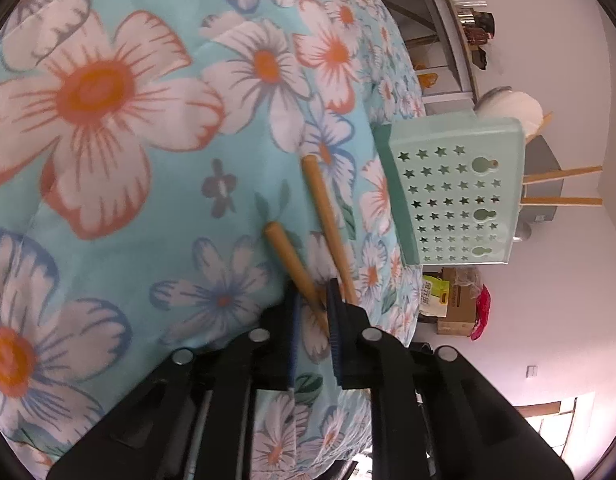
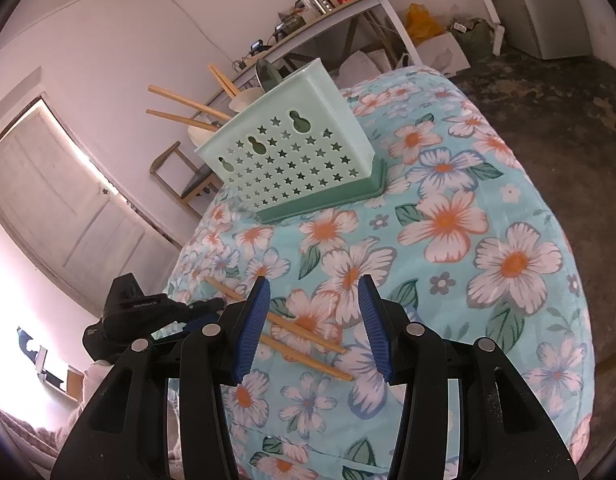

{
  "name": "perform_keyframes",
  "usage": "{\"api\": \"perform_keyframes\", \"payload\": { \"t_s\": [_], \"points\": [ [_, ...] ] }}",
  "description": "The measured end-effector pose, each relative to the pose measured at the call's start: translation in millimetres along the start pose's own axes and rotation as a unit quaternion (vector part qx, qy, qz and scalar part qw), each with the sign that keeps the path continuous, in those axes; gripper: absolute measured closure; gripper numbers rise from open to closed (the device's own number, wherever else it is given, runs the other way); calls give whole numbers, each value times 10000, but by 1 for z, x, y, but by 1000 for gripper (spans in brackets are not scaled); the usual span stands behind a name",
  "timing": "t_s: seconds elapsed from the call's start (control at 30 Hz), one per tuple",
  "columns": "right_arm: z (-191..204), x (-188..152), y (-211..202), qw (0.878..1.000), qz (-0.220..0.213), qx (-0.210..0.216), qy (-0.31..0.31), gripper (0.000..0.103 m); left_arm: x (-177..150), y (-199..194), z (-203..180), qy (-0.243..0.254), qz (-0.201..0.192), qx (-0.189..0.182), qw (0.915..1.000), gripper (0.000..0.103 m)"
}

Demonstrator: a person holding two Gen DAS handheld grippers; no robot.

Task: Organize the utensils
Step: 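Close the left tool on the remaining wooden chopsticks, then grasp one chopstick with the right tool while the left tool holds the other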

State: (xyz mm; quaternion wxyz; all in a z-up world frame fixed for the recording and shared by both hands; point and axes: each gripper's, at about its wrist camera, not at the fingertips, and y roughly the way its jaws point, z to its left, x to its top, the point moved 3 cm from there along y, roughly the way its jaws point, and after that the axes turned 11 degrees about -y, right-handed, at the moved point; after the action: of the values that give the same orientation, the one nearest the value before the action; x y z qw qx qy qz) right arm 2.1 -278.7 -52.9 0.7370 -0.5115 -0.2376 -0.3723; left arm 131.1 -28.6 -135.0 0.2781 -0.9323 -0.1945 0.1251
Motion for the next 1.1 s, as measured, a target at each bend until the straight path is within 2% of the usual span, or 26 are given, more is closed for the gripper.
{"api": "perform_keyframes", "payload": {
  "t_s": [0.23,0.43,0.73,1.1],
  "points": [
    [3,3,-6,10000,-42,-42,-64,59,-2,-3,0,159,-57,44,9998,90],
    [17,12,0,9994,13,-25,-336,59,-7,-14,-7,705,-293,204,9969,90],
    [55,33,32,9938,291,141,-1064,60,0,-42,0,1081,-636,256,9918,90],
    [91,40,67,9833,690,337,-1652,61,6,-77,-3,1590,-1171,235,9800,90]
  ]
}}
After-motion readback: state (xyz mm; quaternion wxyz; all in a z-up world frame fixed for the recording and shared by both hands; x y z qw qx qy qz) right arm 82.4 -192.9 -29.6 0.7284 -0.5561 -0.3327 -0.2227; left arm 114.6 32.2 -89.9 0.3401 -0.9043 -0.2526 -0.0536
